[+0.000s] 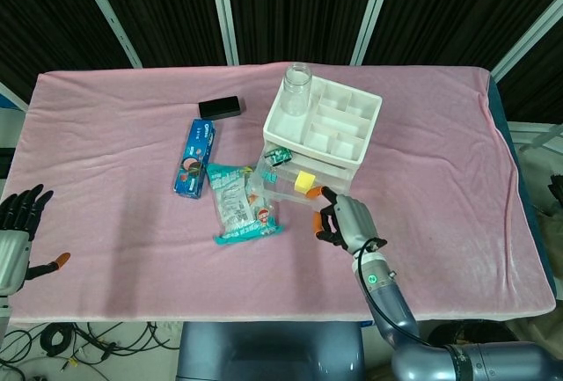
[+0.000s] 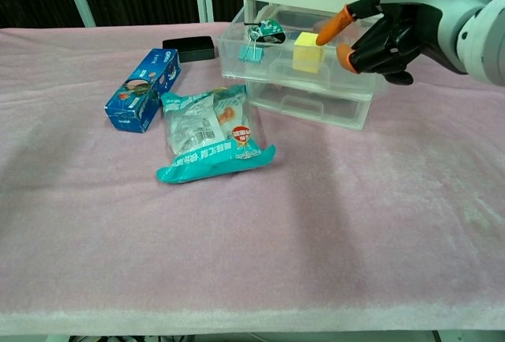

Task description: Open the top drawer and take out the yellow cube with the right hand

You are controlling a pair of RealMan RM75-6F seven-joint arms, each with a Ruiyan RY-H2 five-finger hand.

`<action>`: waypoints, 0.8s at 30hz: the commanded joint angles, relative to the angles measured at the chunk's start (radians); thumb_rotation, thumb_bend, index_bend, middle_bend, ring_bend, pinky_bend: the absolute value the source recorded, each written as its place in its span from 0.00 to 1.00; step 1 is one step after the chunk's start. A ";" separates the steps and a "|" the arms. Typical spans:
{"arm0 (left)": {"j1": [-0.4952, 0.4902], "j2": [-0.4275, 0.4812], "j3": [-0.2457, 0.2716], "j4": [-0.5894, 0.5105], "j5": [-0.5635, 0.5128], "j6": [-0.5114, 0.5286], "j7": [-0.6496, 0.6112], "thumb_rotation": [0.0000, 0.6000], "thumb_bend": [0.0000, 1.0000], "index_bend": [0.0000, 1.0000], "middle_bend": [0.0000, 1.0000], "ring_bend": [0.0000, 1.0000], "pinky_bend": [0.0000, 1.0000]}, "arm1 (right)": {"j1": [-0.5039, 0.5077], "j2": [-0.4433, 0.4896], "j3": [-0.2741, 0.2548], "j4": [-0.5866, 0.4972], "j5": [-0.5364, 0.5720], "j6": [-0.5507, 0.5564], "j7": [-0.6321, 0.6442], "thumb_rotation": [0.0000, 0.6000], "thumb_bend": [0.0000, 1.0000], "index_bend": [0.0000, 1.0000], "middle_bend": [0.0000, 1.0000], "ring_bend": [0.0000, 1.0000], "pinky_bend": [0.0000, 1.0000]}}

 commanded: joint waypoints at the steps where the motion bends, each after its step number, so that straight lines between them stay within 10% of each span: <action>1: 0.000 0.000 0.000 0.000 -0.001 -0.001 -0.001 1.00 0.00 0.00 0.00 0.00 0.00 | -0.002 0.007 -0.002 -0.007 -0.010 -0.002 0.006 1.00 0.46 0.24 0.86 0.93 0.87; 12: 0.000 0.000 -0.001 0.002 0.001 0.002 0.001 1.00 0.00 0.00 0.00 0.00 0.00 | 0.007 0.044 -0.012 -0.062 -0.077 0.010 -0.017 1.00 0.36 0.19 0.86 0.93 0.87; 24: 0.001 -0.002 0.000 0.007 0.008 0.010 -0.001 1.00 0.00 0.00 0.00 0.00 0.00 | 0.180 0.120 -0.001 -0.009 -0.030 0.067 -0.390 1.00 0.25 0.19 0.89 0.95 0.88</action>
